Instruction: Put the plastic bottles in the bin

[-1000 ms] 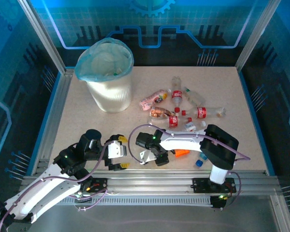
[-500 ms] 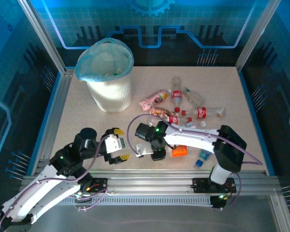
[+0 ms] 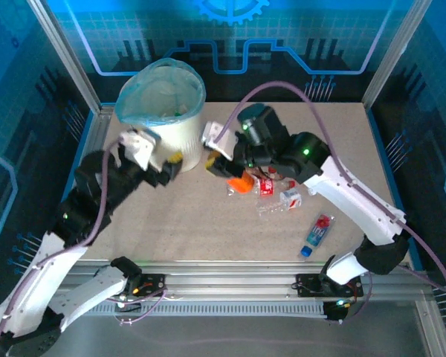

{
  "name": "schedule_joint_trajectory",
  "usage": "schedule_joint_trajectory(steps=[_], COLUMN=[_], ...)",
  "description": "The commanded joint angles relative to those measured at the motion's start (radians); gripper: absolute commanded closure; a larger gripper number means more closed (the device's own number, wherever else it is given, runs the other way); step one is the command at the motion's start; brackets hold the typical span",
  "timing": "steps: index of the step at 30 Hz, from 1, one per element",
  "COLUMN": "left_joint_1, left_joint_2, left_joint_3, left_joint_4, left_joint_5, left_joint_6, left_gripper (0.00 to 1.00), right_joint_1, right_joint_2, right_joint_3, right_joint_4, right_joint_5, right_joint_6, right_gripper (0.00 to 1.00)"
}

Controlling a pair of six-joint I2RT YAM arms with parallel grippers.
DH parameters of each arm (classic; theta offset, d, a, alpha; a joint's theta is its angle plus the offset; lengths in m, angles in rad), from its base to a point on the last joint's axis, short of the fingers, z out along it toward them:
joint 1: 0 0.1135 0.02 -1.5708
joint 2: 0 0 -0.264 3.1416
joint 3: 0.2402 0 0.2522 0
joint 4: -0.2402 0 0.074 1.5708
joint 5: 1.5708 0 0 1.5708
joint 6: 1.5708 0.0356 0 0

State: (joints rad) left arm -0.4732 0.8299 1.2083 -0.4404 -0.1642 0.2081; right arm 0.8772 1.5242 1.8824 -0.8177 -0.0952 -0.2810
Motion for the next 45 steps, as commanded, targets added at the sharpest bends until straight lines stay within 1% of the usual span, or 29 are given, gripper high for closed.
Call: schedule_joint_trajectory(steps=[1,3,7,9,12,14,16,20,25,29,32,37,38,42,45], left_joint_1=[0.134,0.208,0.309,0.331,0.345,0.359,0.367,0.390,0.422,0.433,0.434,0.437,0.436,0.439,0.442], left_joint_2=[0.067,0.127,0.252,0.288,0.300,0.296,0.278,0.237,0.200,0.184,0.185,0.189,0.189,0.193,0.199], left_joint_3=[0.087,0.135,0.243,0.271,0.267,0.263,0.239,0.173,0.120,0.075,0.058,0.057,0.055,0.051,0.051], left_joint_4=[-0.024,0.005,0.003,0.020,0.066,0.071,0.087,0.137,0.172,0.202,0.214,0.215,0.216,0.220,0.218], left_joint_5=[0.048,0.115,0.204,0.209,0.188,0.184,0.177,0.167,0.169,0.170,0.166,0.153,0.154,0.163,0.163], left_joint_6=[-0.170,-0.220,-0.321,-0.342,-0.333,-0.336,-0.335,-0.338,-0.353,-0.356,-0.356,-0.352,-0.355,-0.362,-0.366], left_gripper=[0.10,0.11,0.12,0.14,0.14,0.14,0.14,0.14,0.14,0.14,0.14,0.14,0.14,0.13,0.13], right_joint_1=[-0.020,-0.020,-0.017,-0.014,-0.010,-0.012,-0.014,-0.024,-0.035,-0.047,-0.059,-0.080,-0.085,-0.099,-0.101], right_joint_2=[0.093,0.177,0.359,0.481,0.656,0.737,0.760,0.760,0.863,0.924,0.966,0.999,1.000,1.011,1.010], right_joint_3=[0.135,0.266,0.522,0.714,0.977,1.072,1.055,0.904,0.964,0.962,0.960,0.951,0.944,0.934,0.934], right_joint_4=[0.152,0.176,0.229,0.230,0.232,0.274,0.357,0.552,0.632,0.711,0.714,0.666,0.663,0.620,0.587], right_joint_5=[-0.009,0.019,0.012,0.014,0.036,0.056,0.071,0.095,0.092,0.095,0.125,0.147,0.146,0.159,0.170], right_joint_6=[0.105,0.127,0.164,0.173,0.179,0.188,0.183,0.175,0.206,0.216,0.225,0.264,0.271,0.301,0.314], right_gripper=[0.68,0.68,0.68,0.68,0.68,0.69,0.69,0.68,0.68,0.65,0.64,0.62,0.60,0.47,0.40])
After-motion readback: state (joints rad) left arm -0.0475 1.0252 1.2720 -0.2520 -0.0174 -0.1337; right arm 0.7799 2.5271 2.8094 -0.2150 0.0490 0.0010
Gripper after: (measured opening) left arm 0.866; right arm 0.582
